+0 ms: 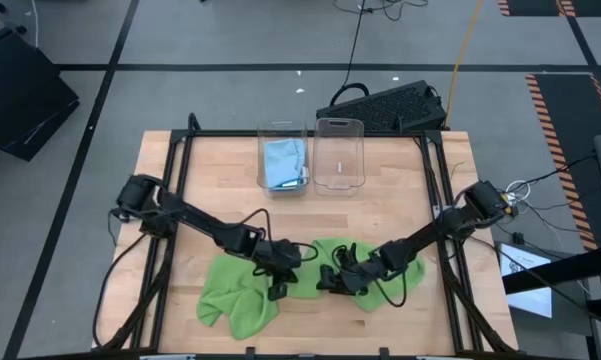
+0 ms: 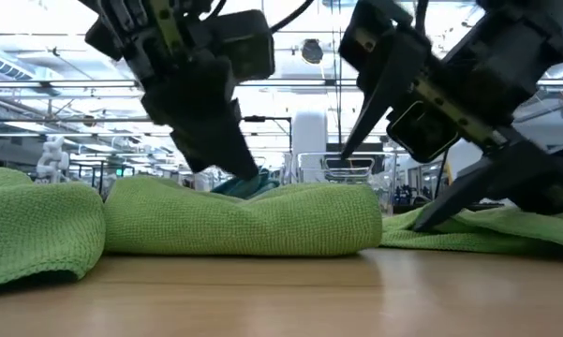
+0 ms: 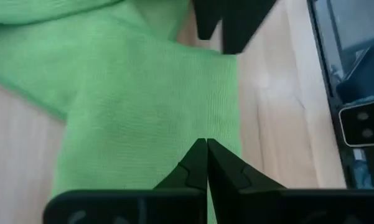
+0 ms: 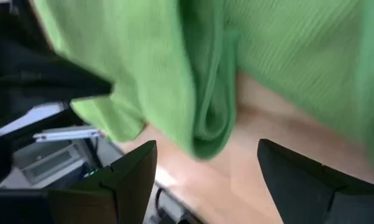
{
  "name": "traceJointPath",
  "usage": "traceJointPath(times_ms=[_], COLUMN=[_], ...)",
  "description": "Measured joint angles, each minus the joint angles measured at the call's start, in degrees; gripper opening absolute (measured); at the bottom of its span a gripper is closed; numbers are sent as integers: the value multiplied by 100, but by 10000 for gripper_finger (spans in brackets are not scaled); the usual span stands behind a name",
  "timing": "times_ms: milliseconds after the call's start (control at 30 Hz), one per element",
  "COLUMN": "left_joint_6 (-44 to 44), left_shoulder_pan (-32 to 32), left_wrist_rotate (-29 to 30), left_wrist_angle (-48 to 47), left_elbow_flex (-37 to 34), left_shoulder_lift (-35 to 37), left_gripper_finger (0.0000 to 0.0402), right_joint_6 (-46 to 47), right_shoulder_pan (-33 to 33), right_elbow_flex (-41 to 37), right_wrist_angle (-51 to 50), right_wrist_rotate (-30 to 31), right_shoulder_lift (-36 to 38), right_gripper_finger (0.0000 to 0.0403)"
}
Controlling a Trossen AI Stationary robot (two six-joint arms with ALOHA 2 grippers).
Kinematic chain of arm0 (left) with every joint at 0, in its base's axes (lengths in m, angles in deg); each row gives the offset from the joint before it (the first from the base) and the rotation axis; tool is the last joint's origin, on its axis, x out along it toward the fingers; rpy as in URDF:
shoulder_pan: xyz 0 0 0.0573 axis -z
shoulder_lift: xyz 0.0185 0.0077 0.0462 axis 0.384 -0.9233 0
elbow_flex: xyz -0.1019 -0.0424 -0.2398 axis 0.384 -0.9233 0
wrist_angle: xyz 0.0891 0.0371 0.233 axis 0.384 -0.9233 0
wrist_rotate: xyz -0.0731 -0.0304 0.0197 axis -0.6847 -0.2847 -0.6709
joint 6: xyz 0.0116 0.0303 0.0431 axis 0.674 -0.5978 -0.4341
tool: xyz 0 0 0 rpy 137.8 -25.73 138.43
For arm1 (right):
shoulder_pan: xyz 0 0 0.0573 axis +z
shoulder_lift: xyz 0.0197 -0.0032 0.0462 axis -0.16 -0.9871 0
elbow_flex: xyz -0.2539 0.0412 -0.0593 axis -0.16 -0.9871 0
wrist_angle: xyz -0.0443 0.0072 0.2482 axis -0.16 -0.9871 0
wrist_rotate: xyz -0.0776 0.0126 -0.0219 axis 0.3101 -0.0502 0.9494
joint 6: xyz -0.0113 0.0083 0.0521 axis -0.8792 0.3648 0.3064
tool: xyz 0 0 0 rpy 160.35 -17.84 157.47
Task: Fold microfiber towels
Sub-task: Put the green folded microfiber towel into the right transparent bin
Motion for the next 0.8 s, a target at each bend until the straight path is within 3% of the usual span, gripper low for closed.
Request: traceJointPath(times_ms=[200, 433, 800], left_joint_6=[-45, 329, 412], left_shoulder_pan=[-85, -63, 200], left_wrist_rotate=[327, 687, 684], left_wrist_angle=[-53, -1073, -238], left_elbow_flex=[11, -26, -4], left_shoulder_lift=[241, 111, -374], left_gripper_finger=[10, 3, 4], right_joint_6=[-79, -246, -453], right_shoulder_pan=[-150, -362, -562], right_elbow_flex=[-3, -2, 2], right_wrist_angle=[120, 77, 173], right_wrist_rotate=[-199, -472, -638], right_shoulder_lift=[-124, -197, -256], right_gripper_finger=[272, 272, 270])
